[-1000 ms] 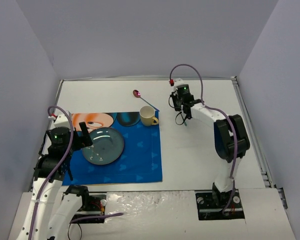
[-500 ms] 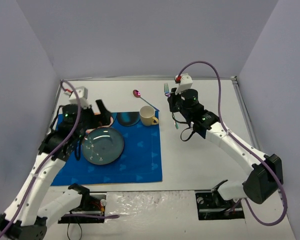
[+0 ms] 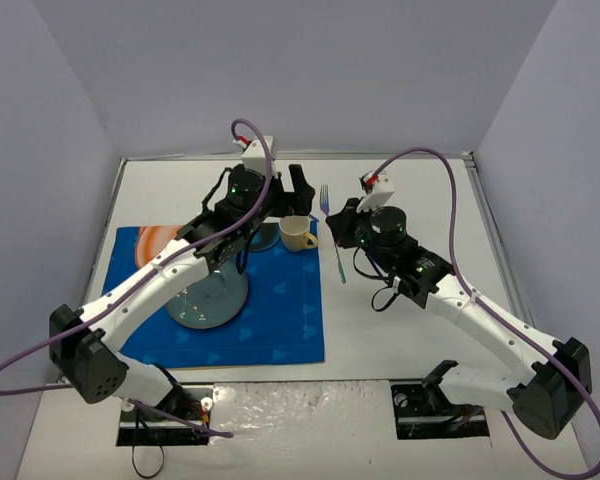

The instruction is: Set the dinner table for one person

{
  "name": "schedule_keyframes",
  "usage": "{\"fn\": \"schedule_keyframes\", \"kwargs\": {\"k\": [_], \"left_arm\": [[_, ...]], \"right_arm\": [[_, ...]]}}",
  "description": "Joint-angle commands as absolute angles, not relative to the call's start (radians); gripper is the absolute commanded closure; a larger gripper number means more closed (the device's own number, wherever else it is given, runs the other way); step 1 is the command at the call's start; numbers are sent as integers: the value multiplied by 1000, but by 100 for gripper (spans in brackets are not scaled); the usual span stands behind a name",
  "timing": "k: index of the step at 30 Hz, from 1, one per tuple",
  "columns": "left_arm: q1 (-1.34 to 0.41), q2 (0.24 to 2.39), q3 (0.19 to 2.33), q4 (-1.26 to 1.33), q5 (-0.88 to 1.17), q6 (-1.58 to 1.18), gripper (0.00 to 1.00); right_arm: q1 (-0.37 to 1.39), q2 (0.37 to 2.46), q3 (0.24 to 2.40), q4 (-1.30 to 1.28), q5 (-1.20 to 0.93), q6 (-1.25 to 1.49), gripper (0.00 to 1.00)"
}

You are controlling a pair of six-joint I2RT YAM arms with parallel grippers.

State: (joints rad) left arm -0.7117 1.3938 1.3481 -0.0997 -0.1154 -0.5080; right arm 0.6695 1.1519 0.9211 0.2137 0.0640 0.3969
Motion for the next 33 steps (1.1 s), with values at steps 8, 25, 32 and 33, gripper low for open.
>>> {"fn": "schedule_keyframes", "kwargs": {"k": [8, 25, 32, 33], "left_arm": [[-741, 1489, 1498, 52, -60, -499, 29], [-741, 1529, 1500, 2, -5, -512, 52], [-741, 1522, 1491, 2, 0, -514, 66], [-741, 1522, 1491, 2, 0, -514, 67]], "right_arm": [[692, 1108, 918, 313, 57, 390, 100], [703, 1124, 908, 340, 52, 388, 100], [704, 1128, 908, 341, 51, 391, 100], [704, 1129, 908, 342, 51, 391, 100]]}}
